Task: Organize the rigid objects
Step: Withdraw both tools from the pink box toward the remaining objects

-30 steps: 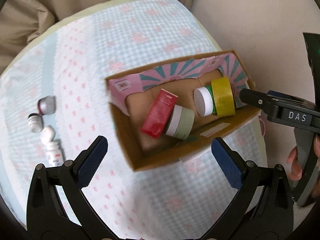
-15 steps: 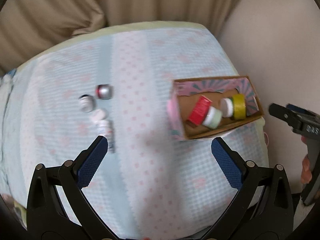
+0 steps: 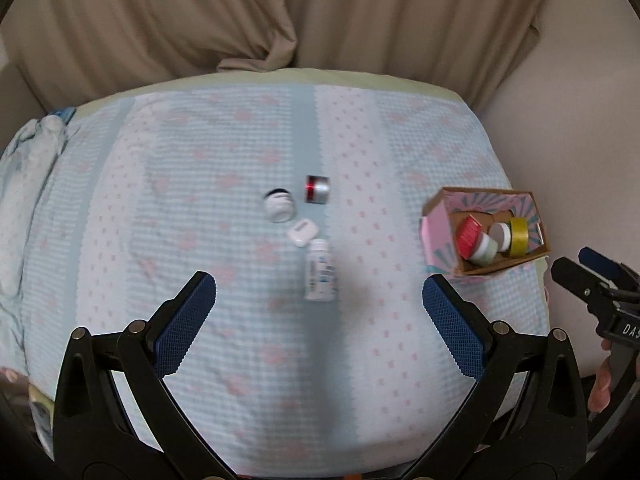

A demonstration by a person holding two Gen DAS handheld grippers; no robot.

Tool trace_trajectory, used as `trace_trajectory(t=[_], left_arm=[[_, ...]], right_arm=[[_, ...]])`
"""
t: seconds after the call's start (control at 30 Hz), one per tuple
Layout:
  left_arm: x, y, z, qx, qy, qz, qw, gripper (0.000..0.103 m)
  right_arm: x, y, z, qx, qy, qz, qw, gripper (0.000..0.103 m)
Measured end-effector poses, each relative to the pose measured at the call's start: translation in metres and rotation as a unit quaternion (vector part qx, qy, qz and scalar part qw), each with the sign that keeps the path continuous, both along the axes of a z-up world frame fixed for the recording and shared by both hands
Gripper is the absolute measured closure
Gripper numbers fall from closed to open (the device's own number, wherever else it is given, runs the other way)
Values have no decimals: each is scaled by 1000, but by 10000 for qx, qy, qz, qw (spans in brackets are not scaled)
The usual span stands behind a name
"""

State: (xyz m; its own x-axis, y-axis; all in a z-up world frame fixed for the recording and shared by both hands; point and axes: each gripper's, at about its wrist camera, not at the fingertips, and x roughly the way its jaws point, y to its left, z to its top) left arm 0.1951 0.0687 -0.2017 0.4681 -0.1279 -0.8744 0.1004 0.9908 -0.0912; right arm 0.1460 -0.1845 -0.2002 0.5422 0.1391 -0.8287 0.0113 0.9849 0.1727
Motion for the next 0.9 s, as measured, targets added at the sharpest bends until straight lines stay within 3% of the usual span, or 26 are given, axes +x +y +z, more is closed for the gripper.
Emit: trace_trajectory(t=[0.27, 0.43, 0.53, 0.7, 0.9], left_arm=[[31, 74, -12, -112, 128, -125, 9998, 0], [69, 95, -38, -110, 380, -189, 9990, 0], [95, 96, -62, -169, 620, -218, 9977, 0], [138, 92, -107, -223, 1083, -196, 9937, 0], [200, 83, -166, -500, 1742, 16, 9834, 0]], right_arm=[[17, 89, -15, -303, 120, -114, 9994, 0], [37, 126, -40, -47, 437, -20, 9990, 0], [51, 143, -58, 170, 650, 13, 9977, 0], [81, 163, -101, 111, 1104, 103, 9938, 0], [120, 171, -160, 112, 1715, -48, 9851, 0]])
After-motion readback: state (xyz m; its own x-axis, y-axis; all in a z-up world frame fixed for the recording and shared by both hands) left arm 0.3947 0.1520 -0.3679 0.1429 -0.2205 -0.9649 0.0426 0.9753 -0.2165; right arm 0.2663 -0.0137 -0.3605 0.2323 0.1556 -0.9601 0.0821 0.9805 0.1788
